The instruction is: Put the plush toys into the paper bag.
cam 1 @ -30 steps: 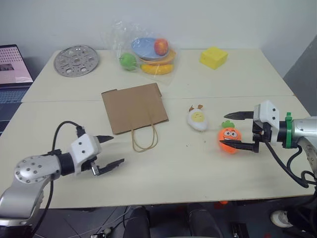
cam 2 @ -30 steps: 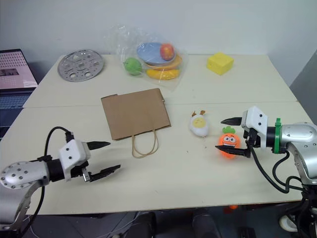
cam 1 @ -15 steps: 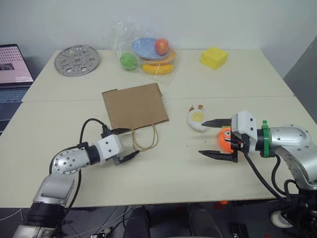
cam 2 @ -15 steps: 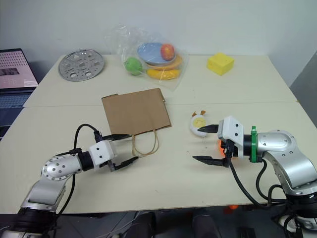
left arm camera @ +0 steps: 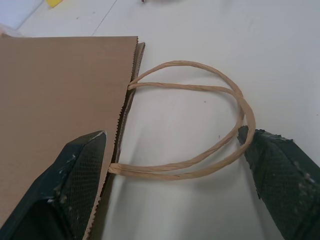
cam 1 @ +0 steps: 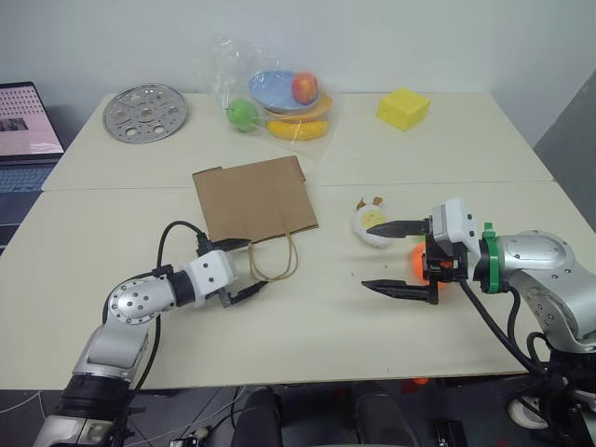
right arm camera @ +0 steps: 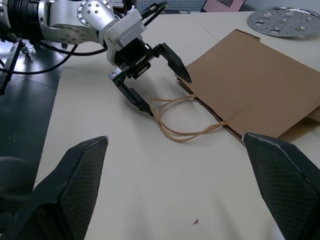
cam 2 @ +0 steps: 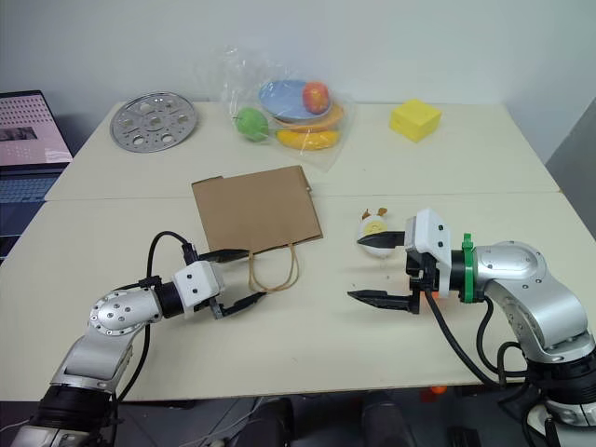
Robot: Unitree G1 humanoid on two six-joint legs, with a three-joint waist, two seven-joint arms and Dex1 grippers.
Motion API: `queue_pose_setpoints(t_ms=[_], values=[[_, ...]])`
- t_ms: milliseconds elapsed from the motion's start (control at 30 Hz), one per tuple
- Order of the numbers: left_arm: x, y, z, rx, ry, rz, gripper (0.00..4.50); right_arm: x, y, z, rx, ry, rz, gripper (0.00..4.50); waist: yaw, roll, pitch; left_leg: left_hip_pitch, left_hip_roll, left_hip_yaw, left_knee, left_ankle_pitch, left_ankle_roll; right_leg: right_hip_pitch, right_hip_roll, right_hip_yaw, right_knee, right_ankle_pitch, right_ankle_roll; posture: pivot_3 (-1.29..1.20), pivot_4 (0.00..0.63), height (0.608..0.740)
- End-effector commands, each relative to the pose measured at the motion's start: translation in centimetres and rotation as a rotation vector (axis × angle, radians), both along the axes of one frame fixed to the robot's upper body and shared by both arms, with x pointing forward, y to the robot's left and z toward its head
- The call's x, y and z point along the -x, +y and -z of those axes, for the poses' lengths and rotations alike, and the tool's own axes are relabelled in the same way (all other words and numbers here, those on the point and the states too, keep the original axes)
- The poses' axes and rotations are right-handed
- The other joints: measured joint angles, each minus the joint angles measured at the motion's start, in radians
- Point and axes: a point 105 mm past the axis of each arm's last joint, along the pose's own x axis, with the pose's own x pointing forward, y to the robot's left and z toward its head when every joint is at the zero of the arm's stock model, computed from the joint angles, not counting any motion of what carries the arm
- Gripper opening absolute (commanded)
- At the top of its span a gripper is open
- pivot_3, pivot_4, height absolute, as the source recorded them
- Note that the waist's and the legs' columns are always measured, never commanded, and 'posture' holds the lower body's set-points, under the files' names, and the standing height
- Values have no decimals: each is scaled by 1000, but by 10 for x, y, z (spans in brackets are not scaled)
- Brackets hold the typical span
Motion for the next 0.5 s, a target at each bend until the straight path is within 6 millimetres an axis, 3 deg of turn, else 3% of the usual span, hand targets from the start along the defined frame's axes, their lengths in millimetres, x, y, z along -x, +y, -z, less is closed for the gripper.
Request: queue_pose_setpoints(t_ms=[33, 133, 233, 500], values=[[-3, -3, -8, 24, -31, 8, 4482, 3, 3, -10, -15, -47, -19, 4500, 0, 0, 0, 0, 0, 0, 0, 0, 0, 0, 0, 0, 0, 0, 0, 0, 150, 740], [-5, -5, -5, 43, -20, 15, 4482, 3, 4, -8, -16, -44, -19, 4500, 0, 0, 0, 0, 0, 0, 0, 0, 0, 0, 0, 0, 0, 0, 0, 0, 150, 740], [-5, -8, -3, 50, -4, 32, 3886, 3, 5, -7, -15, -42, -20, 4500, 0, 0, 0, 0, 0, 0, 0, 0, 0, 0, 0, 0, 0, 0, 0, 0, 150, 740], [-4, -4, -2, 49, 27, 54, 1283, 4, 6, -5, -20, -37, -23, 4500, 0, 0, 0, 0, 0, 0, 0, 0, 0, 0, 0, 0, 0, 0, 0, 0, 150, 740]])
